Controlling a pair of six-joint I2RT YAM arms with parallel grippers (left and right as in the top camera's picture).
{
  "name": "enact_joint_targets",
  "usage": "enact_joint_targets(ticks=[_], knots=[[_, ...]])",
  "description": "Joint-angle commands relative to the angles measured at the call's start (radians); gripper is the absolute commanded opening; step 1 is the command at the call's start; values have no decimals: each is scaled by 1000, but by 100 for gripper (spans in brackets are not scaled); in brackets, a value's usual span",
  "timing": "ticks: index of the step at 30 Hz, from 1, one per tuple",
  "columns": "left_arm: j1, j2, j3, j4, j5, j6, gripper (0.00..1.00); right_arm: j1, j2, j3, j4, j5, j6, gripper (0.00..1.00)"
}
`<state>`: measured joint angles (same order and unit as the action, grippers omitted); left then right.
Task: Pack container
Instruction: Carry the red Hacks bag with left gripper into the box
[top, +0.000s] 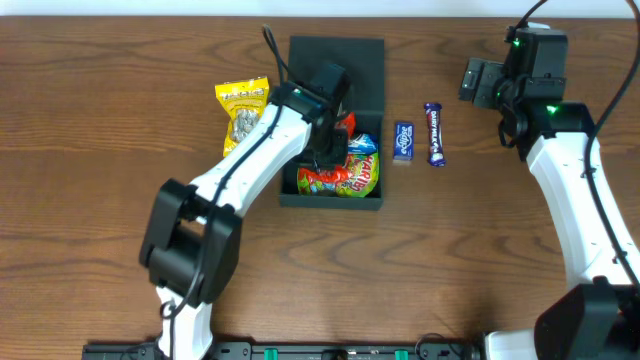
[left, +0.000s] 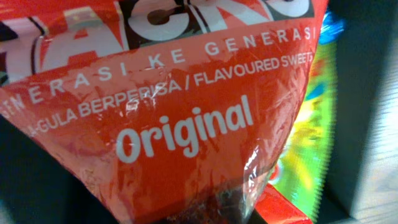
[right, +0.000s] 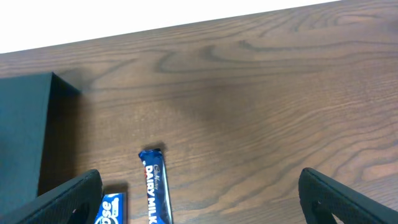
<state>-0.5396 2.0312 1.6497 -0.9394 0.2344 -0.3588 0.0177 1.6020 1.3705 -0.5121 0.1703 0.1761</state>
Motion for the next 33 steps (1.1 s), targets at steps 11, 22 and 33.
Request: enact_joint_targets(ticks=[11, 22, 33], knots=[[3, 51, -8, -24, -116, -31, 6, -6, 2, 4, -5, 9, 10, 99], [11, 137, -17, -25, -112, -30, 6, -6, 2, 4, -16, 9, 10, 99], [40, 58, -9, -40, -111, 39, 68, -6, 2, 4, -23, 9, 10, 99]])
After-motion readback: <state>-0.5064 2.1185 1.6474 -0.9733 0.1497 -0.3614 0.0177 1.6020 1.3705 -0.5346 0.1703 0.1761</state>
